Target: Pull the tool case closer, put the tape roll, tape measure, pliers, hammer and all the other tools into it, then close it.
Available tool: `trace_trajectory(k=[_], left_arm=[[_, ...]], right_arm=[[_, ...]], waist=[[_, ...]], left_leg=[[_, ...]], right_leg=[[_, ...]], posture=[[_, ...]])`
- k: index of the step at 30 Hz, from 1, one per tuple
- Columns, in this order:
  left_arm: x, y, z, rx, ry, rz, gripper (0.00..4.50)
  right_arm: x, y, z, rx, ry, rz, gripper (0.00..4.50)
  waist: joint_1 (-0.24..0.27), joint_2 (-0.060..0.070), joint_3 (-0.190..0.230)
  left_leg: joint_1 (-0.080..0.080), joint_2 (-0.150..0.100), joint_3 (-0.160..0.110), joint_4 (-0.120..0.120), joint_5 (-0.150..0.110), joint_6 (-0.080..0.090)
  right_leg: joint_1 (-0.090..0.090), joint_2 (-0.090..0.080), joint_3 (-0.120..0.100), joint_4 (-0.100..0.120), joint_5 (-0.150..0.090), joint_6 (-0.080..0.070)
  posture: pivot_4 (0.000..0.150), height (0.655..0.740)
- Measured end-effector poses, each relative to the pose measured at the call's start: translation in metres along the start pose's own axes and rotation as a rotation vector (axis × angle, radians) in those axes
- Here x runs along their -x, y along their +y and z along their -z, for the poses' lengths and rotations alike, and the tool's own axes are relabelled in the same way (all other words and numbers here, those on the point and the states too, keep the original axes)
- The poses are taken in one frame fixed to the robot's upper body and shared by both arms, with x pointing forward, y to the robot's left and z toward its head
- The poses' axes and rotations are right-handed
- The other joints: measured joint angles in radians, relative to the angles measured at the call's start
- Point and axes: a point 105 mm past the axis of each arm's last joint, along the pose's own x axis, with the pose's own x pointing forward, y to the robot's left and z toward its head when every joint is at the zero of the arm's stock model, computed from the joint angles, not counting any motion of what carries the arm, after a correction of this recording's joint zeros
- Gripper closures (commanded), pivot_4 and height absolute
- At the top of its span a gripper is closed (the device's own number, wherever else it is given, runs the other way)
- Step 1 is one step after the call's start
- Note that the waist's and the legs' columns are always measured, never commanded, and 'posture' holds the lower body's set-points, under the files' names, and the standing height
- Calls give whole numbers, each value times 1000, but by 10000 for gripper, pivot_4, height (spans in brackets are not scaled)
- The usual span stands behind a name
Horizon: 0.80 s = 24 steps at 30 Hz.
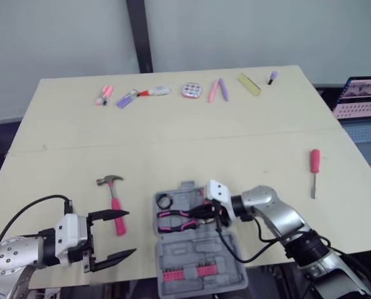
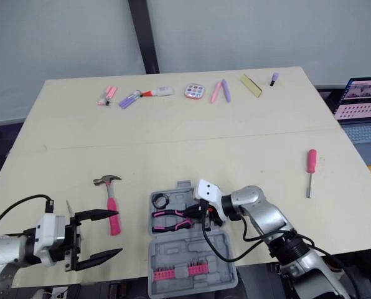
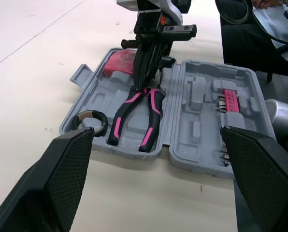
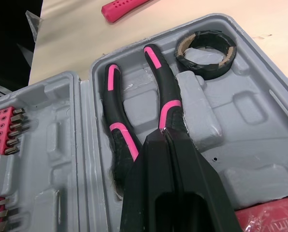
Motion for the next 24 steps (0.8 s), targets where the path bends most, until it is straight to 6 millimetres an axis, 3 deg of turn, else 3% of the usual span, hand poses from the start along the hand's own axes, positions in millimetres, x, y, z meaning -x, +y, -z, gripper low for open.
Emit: trace_trajectory(k=[24], left_arm=[[-4, 1, 5, 15, 7, 5, 0]], right_arm=[[-5, 3, 11, -21, 53, -28, 44613]], waist=[[0, -5, -15]], left_leg=[[4, 0, 0, -2, 0, 0]], right_leg=[[3, 0, 0, -1, 0, 0]], posture=[[1500, 7400]])
